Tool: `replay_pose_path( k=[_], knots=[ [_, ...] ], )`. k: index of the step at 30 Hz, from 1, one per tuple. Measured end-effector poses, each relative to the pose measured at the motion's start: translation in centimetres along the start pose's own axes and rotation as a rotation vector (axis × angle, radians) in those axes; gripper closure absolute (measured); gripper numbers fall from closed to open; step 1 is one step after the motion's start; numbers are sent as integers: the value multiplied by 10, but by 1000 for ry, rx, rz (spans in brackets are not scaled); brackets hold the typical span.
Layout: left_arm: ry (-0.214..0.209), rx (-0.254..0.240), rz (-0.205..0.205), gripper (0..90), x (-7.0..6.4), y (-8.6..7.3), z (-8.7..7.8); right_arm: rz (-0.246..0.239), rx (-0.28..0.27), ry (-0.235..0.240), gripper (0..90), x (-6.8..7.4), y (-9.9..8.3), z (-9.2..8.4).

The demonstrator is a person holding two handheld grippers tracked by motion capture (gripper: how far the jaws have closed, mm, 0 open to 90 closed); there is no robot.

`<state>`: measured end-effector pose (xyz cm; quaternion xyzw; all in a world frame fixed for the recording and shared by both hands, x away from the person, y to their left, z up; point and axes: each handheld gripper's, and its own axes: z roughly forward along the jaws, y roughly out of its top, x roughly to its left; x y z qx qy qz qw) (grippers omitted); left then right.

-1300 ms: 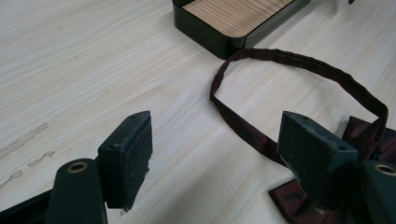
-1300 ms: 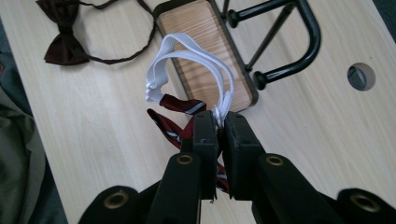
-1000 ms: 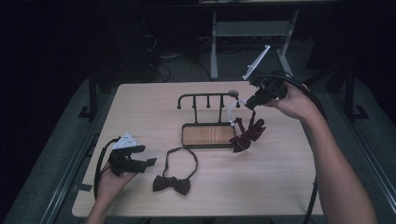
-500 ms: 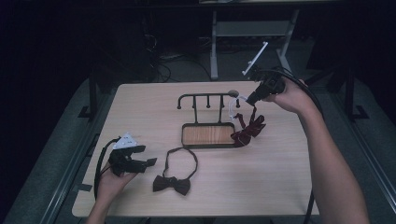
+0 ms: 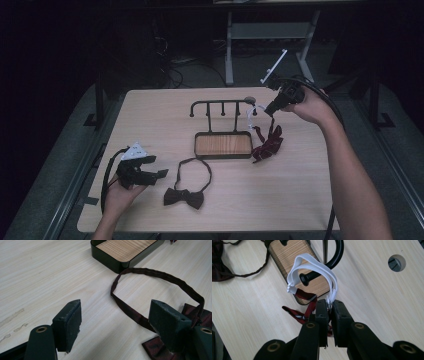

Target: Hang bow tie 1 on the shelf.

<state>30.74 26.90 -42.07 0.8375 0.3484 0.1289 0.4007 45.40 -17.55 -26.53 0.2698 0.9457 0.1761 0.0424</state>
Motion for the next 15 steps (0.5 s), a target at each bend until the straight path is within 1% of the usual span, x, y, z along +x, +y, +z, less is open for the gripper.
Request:
replay_pose_path(
  k=[12, 15],
  knots=[
    [1, -2, 0, 264, 0, 0, 0, 4, 5, 8, 831, -2, -1, 3],
    [2, 1, 6, 264, 1, 0, -1, 3, 7, 10, 831, -2, 0, 3]
  ],
)
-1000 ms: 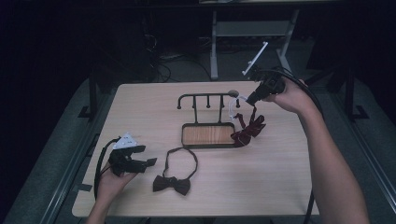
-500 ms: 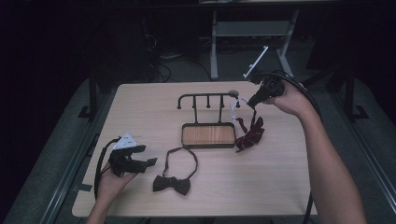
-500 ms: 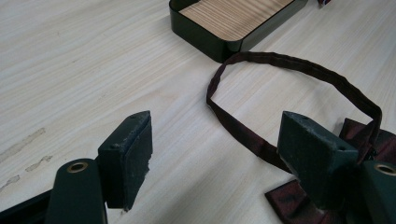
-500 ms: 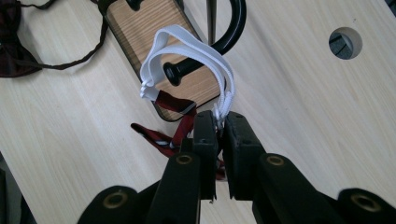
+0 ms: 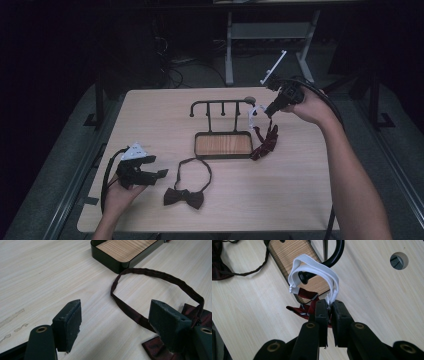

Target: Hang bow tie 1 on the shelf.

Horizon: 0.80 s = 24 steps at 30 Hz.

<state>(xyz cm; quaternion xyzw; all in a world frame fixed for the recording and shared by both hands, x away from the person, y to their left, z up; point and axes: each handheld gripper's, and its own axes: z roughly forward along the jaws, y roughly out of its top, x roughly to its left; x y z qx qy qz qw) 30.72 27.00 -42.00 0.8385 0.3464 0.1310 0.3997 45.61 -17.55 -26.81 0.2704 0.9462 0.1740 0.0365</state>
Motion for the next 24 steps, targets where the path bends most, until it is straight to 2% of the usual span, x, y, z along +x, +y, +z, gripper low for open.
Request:
replay_pose_path(
  k=[5, 9, 14, 24],
  knots=[
    [-3, -8, -8, 264, 0, 0, 1, 2, 2, -1, 831, -1, 2, 0],
    [-3, -2, 4, 265, 1, 0, 0, 2, 2, 1, 831, -2, 3, 1],
    [-7, -8, -16, 265, 1, 0, 1, 8, 5, 8, 831, -4, 6, 4],
    [-8, -8, -7, 264, 1, 0, 1, 9, 13, 19, 806, -5, 6, 8]
  ],
)
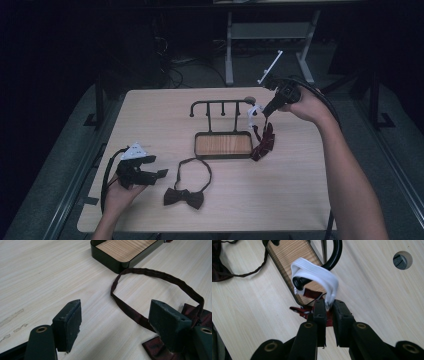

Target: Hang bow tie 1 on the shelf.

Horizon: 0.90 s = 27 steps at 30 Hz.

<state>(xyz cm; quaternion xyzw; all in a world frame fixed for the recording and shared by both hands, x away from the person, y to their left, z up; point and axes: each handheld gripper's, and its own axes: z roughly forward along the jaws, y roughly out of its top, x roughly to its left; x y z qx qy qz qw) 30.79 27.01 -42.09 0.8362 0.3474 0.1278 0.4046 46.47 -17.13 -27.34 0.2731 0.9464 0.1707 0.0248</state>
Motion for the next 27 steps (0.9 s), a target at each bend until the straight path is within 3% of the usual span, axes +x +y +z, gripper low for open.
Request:
replay_pose_path(
  k=[11, 27],
  knots=[
    [-2, 18, 15, 265, -1, 1, 0, 0, -25, 37, 763, 1, -14, 2],
    [-3, 22, 14, 266, -3, 1, 3, -72, -44, 74, 694, 16, -34, 11]
  ],
)
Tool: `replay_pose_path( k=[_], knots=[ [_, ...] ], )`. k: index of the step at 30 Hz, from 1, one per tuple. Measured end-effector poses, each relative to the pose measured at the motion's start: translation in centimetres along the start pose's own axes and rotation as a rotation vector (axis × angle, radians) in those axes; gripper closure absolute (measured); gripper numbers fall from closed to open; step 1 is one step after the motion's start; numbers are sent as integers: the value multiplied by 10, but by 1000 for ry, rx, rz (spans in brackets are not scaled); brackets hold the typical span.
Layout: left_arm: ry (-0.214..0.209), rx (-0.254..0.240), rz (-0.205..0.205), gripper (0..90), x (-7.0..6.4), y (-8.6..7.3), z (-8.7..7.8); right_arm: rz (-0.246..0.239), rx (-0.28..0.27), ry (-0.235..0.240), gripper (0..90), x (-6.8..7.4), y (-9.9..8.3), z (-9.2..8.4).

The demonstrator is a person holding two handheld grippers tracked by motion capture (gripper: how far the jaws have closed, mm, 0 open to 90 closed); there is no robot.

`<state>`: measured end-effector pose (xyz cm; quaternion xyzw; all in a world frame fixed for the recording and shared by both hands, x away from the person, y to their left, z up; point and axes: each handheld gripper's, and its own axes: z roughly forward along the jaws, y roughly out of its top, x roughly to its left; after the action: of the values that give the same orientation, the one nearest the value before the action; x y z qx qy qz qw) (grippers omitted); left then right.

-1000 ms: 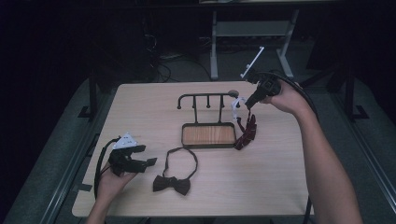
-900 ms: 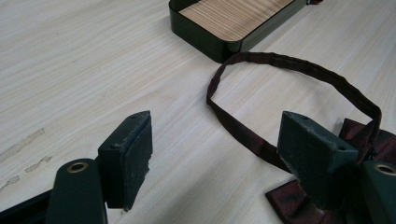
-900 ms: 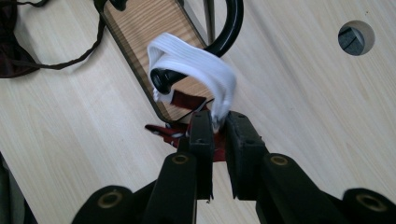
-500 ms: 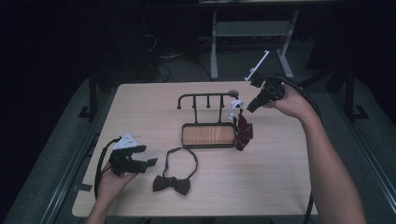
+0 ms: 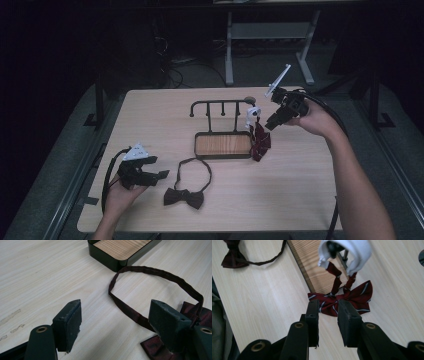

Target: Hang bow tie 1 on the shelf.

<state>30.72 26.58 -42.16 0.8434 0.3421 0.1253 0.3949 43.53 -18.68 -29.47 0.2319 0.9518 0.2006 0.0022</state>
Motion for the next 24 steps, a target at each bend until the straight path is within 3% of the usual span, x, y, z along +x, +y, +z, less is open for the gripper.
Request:
replay_pose_path(
  k=[5, 24],
  knots=[
    [1, 1, 10, 265, 0, 0, 0, -32, 8, 1, 671, 8, -6, 6],
    [-4, 14, 14, 266, -1, 0, 3, -40, -33, 34, 603, 25, -46, 29]
  ],
)
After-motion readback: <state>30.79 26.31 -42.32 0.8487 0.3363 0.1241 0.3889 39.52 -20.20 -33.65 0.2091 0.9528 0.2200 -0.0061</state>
